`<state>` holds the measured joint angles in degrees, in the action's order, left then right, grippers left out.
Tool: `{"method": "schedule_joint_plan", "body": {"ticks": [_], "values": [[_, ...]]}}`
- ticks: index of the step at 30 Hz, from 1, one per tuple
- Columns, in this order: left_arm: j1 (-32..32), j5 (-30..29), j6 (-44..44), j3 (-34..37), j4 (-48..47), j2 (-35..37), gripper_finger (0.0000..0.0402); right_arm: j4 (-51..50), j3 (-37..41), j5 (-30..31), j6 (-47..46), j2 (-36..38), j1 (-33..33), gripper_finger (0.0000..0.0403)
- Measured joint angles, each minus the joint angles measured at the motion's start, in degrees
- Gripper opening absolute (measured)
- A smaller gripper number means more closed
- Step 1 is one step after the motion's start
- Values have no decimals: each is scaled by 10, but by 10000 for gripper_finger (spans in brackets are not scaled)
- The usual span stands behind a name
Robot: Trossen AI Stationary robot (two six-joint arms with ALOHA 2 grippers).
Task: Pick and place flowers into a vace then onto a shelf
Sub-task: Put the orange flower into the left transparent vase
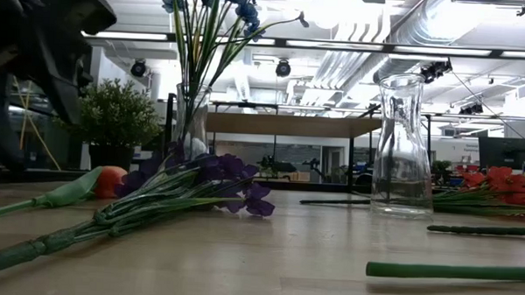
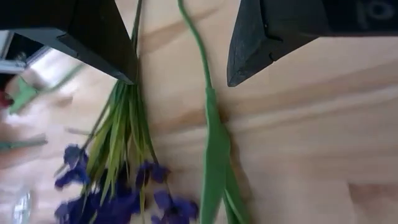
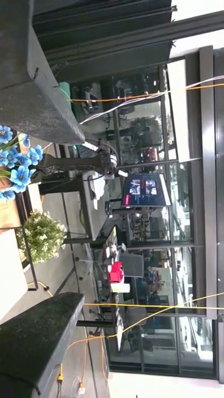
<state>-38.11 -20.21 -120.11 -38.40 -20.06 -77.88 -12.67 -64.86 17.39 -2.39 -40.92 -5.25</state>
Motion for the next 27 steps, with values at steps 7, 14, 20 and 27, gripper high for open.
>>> {"method": "schedule_joint_plan", "body": {"ticks": [7, 14, 20, 27], "values": [[20, 19, 0, -5, 2, -47, 280, 0, 0, -14, -1, 0, 0, 394], [33, 33, 4, -9, 21, -80, 280, 0, 0, -13, -3, 0, 0, 394], [44, 73, 14, -17, 17, -104, 280, 0, 0, -13, -1, 0, 0, 394], [61, 108, 14, -17, 7, -109, 280, 0, 0, -13, -1, 0, 0, 394]]}}
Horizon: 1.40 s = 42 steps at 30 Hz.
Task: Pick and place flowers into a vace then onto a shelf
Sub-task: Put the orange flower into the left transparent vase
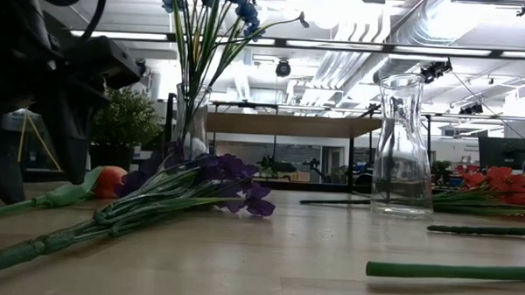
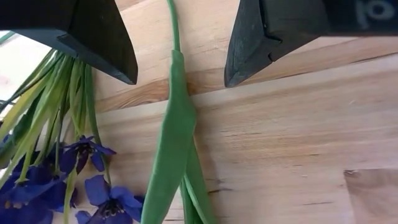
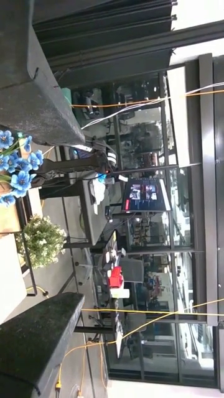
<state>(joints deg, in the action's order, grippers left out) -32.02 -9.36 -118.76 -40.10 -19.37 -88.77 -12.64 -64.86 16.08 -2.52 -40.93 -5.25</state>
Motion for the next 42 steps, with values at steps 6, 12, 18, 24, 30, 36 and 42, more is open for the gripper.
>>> {"method": "schedule_joint_plan", "body": {"ticks": [6, 12, 18, 24, 30, 36, 42], "values": [[6, 18, 0, 1, 1, 0, 280, 0, 0, 0, 0, 0, 0, 394], [7, 32, 0, 1, -2, -1, 280, 0, 0, 0, 0, 0, 0, 394], [7, 41, 0, 1, -11, -2, 263, 0, 0, 0, 0, 0, 0, 394], [5, 39, 33, -4, -22, -3, 196, 0, 0, 0, 0, 0, 0, 394], [4, 15, 63, -11, -26, -3, 135, -1, 0, 0, 0, 0, 0, 394], [4, 18, 63, -13, -15, -18, 105, -11, 0, 0, 0, 0, 0, 394], [5, 10, 59, -25, -13, -25, 97, -16, 0, 0, 0, 0, 0, 394]]}}
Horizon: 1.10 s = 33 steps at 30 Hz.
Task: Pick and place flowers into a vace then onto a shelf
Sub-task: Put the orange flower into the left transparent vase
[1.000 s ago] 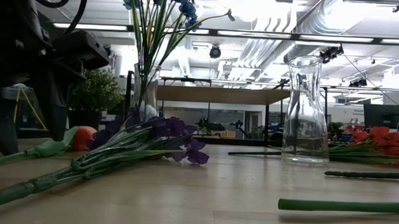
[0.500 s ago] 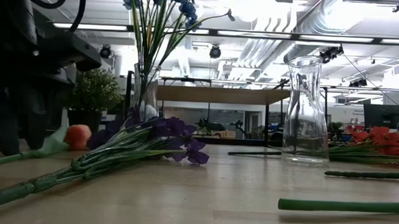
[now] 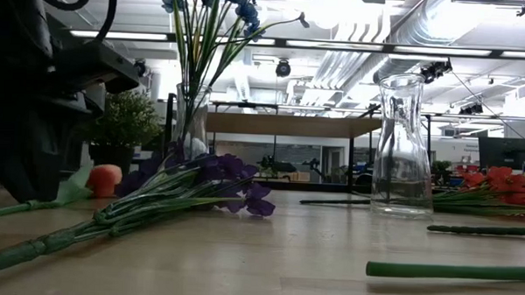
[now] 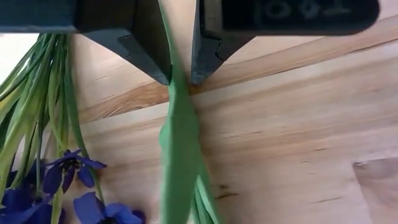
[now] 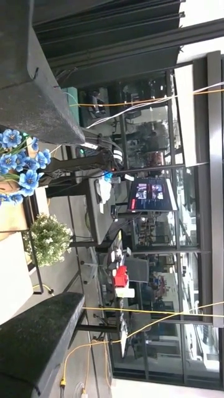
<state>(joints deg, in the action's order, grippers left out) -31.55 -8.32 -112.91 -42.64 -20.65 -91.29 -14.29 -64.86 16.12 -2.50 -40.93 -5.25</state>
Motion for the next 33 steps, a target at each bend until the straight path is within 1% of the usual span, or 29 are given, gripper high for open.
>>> {"method": "schedule_joint_plan", "body": {"ticks": [2, 6, 15, 33], "values": [[-1, -11, 6, -15, -18, 0, 97, 0, 0, 0, 0, 0, 0, 394], [0, -12, 18, -30, -39, -2, 97, 0, 0, 0, 2, 1, 0, 394], [0, -7, 19, -32, -37, -9, 97, -1, 0, 0, 2, 1, 0, 394], [1, 23, 25, -34, -34, -33, 97, -1, 0, 0, 0, 1, 0, 394]]}}
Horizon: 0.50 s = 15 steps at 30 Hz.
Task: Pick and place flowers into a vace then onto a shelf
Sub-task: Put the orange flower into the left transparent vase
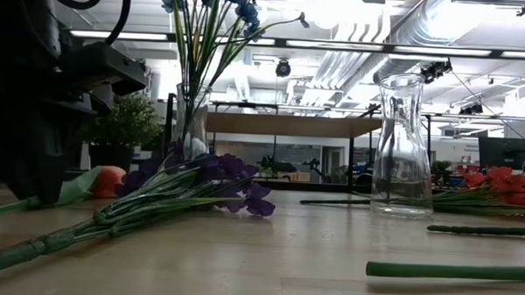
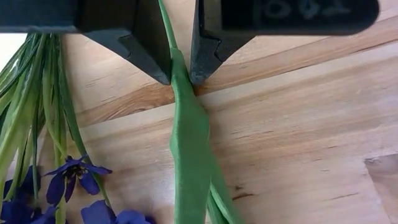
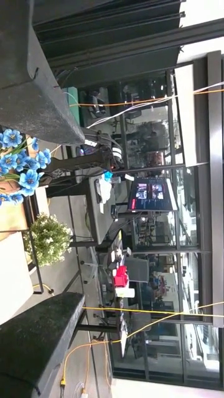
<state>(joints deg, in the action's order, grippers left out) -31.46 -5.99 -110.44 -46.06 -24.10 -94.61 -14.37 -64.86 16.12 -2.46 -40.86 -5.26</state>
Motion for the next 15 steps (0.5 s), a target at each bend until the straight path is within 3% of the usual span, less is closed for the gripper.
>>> {"method": "schedule_joint_plan", "body": {"ticks": [15], "values": [[0, 10, 1, 1, -10, -1, 84, 0, 0, 0, 0, 0, 0, 394]]}}
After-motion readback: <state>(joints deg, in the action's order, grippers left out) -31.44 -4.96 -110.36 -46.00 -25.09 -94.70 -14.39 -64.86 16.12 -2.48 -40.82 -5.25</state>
